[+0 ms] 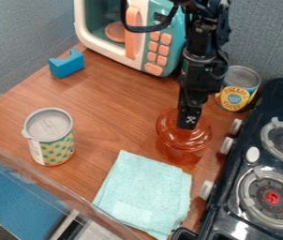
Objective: Take the lid of the container and put it on the left side of the table
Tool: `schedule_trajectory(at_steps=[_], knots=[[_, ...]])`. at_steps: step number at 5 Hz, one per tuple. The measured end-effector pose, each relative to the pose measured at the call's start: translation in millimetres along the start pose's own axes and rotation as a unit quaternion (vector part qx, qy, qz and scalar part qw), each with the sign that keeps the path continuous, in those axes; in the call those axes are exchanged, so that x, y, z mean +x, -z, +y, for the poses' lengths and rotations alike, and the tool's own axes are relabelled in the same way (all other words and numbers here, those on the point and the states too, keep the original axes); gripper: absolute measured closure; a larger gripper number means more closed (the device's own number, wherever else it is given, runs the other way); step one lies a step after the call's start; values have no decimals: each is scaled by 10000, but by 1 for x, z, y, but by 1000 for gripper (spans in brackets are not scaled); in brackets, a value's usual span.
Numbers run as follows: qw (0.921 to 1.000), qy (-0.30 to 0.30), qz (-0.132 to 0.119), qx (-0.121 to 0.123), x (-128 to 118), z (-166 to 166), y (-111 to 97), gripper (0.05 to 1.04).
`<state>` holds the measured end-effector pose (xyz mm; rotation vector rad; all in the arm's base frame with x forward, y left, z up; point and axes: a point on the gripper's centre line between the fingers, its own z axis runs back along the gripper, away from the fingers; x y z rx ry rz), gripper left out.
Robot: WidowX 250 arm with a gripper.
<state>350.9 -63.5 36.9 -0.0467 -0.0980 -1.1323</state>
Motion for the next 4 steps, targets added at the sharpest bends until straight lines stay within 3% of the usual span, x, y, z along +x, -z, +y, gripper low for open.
schedule_trajectory(at_steps=[1, 4], knots=[[10000, 37, 8, 49, -1, 1, 0, 683], [10000, -1, -33, 55, -6, -5, -3, 711]])
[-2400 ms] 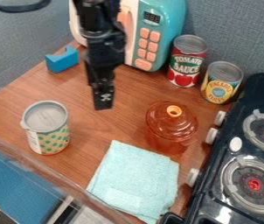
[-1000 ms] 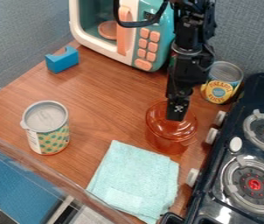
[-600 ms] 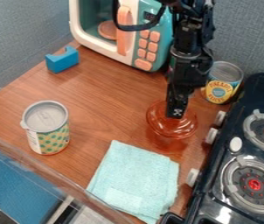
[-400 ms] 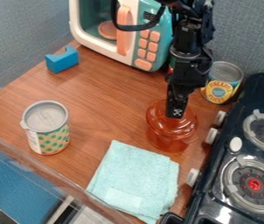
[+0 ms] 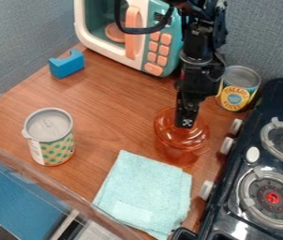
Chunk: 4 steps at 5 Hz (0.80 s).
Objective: Take the lid of the container and put it on the left side of the table
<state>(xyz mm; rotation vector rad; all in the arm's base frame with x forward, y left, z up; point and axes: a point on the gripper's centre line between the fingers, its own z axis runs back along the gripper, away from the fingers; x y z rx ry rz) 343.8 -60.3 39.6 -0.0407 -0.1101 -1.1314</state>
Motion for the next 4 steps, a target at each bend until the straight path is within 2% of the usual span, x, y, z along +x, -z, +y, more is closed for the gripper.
schedule_trajectory(at_steps=[1, 2, 3, 4], knots=[[9979, -451, -351, 295, -21, 11, -32, 711], [9945, -841, -410, 465, -49, 18, -56, 711], [9863, -1457, -395, 666, -92, 22, -75, 711], [9798, -1836, -165, 774, -134, 20, -79, 711]])
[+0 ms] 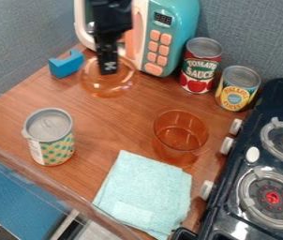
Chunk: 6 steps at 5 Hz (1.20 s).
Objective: Take the lid of the container and put it on the left side of the table
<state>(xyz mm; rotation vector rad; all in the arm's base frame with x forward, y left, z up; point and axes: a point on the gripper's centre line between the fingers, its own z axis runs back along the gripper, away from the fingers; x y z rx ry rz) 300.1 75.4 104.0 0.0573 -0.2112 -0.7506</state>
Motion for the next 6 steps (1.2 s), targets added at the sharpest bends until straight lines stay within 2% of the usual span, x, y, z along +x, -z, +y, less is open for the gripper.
schedule_trajectory(at_steps=[2, 3, 4, 5, 6], knots=[[9950, -925, 366, -23, -93, 10, 9, 711], [9894, -1361, 507, -76, -134, 11, 15, 711], [9819, -1737, 698, -270, -170, 13, 31, 711], [9738, -2147, 678, -309, -193, 21, 37, 711], [9698, -2303, 727, -339, -198, 26, 46, 711]])
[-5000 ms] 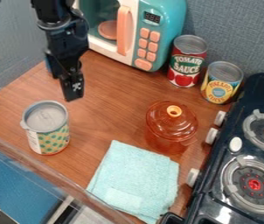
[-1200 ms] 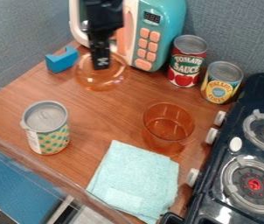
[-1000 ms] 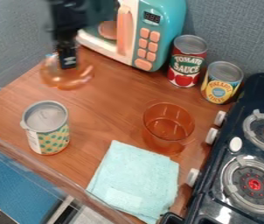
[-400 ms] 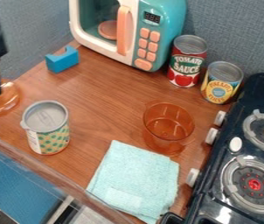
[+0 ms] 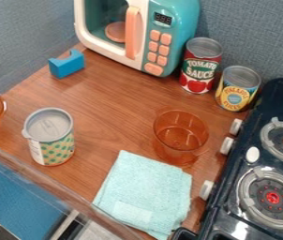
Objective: Take the lid of the container and put it on the left side of the table
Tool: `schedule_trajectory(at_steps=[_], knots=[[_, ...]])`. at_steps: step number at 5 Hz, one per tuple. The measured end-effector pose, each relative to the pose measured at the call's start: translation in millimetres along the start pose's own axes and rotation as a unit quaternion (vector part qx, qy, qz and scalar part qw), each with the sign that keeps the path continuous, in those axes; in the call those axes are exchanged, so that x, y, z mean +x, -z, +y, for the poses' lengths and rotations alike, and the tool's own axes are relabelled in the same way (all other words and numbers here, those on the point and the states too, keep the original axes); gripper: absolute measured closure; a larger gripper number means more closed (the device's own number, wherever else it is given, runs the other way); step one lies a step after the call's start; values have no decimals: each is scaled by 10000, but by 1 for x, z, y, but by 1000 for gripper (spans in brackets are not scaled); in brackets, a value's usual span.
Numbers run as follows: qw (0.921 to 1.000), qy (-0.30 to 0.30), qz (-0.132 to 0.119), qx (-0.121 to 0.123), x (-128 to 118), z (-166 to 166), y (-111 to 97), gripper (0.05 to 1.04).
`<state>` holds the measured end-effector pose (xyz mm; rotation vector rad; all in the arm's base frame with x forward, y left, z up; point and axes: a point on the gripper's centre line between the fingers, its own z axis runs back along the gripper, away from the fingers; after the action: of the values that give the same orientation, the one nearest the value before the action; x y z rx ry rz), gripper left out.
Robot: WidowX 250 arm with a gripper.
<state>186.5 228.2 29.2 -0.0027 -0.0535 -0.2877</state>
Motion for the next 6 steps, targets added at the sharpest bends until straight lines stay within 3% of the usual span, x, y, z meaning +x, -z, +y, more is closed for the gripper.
schedule_trajectory(at_steps=[4, 6], knots=[[9997, 216, -111, 22, 26, 4, 17, 711], [9964, 798, -276, -39, 55, -18, 21, 711]])
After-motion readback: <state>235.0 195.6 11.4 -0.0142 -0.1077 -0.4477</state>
